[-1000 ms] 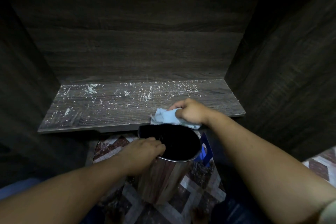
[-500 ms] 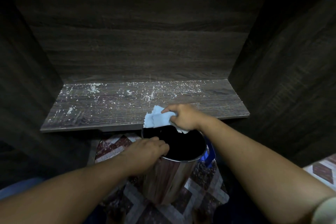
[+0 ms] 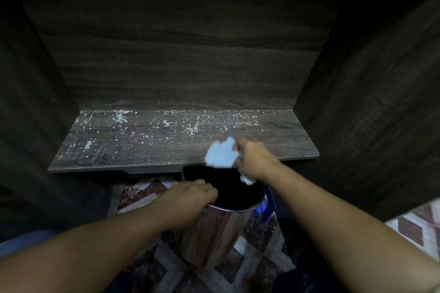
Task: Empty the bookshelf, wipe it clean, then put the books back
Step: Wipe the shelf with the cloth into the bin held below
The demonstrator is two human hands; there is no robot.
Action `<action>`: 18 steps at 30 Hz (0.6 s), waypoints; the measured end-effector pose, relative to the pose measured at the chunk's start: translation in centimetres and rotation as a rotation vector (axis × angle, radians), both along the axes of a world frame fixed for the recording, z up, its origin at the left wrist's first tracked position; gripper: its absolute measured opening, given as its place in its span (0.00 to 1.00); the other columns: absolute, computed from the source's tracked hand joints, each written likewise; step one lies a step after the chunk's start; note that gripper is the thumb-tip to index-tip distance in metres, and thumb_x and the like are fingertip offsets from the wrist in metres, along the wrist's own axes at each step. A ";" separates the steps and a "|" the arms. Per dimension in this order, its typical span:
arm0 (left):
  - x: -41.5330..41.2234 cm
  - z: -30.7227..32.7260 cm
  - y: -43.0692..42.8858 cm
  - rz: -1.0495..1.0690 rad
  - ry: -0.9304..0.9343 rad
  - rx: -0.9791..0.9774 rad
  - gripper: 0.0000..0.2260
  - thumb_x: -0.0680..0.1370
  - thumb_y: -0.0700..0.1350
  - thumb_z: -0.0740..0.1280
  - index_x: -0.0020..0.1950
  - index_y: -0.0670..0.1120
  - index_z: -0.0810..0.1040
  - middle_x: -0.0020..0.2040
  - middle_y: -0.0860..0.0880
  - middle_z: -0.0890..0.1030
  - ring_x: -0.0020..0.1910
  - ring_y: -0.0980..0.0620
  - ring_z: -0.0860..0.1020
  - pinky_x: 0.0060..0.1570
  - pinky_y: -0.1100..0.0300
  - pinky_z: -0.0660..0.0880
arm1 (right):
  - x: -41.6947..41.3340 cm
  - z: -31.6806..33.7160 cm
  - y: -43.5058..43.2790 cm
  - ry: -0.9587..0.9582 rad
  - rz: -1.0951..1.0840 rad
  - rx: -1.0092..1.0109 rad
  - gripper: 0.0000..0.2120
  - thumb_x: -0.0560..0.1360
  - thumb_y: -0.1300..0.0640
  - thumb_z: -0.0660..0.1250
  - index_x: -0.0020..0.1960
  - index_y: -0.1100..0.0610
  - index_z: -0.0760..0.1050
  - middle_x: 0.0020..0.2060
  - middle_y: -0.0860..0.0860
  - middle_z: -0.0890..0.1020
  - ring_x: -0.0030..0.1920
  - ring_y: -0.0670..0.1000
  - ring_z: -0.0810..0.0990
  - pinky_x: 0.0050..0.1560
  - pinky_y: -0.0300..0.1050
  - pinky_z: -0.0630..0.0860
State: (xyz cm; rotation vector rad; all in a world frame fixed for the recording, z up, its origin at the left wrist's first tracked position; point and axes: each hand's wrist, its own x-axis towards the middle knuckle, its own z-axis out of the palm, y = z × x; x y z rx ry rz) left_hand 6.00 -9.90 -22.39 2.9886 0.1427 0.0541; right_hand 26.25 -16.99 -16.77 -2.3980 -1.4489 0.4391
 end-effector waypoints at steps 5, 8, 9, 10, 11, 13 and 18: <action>0.1 0.3 0.0 0.005 -0.011 -0.005 0.09 0.73 0.41 0.66 0.49 0.49 0.69 0.46 0.50 0.74 0.48 0.49 0.73 0.43 0.53 0.72 | -0.6 1.2 0.6 -0.039 -0.095 0.229 0.13 0.75 0.60 0.64 0.59 0.56 0.71 0.56 0.59 0.77 0.56 0.60 0.76 0.55 0.48 0.73; 0.1 0.2 0.1 0.003 -0.015 0.000 0.13 0.69 0.41 0.70 0.46 0.51 0.68 0.42 0.52 0.74 0.43 0.50 0.75 0.36 0.57 0.71 | -0.6 1.2 0.7 -0.024 -0.080 0.162 0.12 0.75 0.60 0.64 0.59 0.55 0.71 0.56 0.58 0.77 0.56 0.59 0.76 0.53 0.46 0.71; 0.1 0.2 0.1 0.006 -0.012 -0.002 0.13 0.69 0.41 0.70 0.47 0.51 0.68 0.43 0.52 0.74 0.44 0.50 0.75 0.37 0.56 0.71 | -0.6 0.9 0.5 -0.011 -0.059 0.036 0.12 0.75 0.60 0.65 0.57 0.53 0.71 0.56 0.58 0.78 0.55 0.58 0.76 0.51 0.44 0.71; 0.1 0.3 0.0 0.011 -0.011 -0.005 0.12 0.70 0.41 0.68 0.48 0.50 0.68 0.44 0.51 0.74 0.45 0.49 0.74 0.39 0.55 0.71 | -0.6 0.5 0.4 0.008 -0.044 -0.065 0.11 0.74 0.60 0.66 0.55 0.52 0.71 0.56 0.57 0.78 0.53 0.57 0.76 0.49 0.42 0.70; 0.2 0.5 -0.1 0.016 -0.007 -0.010 0.10 0.72 0.41 0.67 0.50 0.50 0.69 0.46 0.51 0.74 0.47 0.49 0.74 0.41 0.54 0.71 | -0.5 0.3 0.3 0.026 -0.047 -0.099 0.10 0.74 0.59 0.66 0.53 0.51 0.71 0.56 0.57 0.79 0.53 0.56 0.76 0.48 0.41 0.70; 0.3 0.6 -0.2 0.019 -0.019 -0.011 0.08 0.74 0.42 0.64 0.52 0.49 0.68 0.49 0.50 0.73 0.51 0.49 0.72 0.45 0.53 0.70 | 0.0 0.6 0.5 0.040 -0.083 -0.008 0.11 0.74 0.60 0.65 0.55 0.52 0.71 0.55 0.57 0.78 0.53 0.58 0.77 0.48 0.43 0.71; 0.9 0.3 -0.1 0.000 -0.036 -0.016 0.13 0.71 0.44 0.68 0.47 0.52 0.65 0.43 0.53 0.73 0.44 0.51 0.73 0.39 0.57 0.69 | 2.6 -0.2 1.2 -0.038 -0.177 0.248 0.18 0.77 0.62 0.61 0.66 0.54 0.69 0.62 0.59 0.72 0.62 0.60 0.70 0.61 0.49 0.68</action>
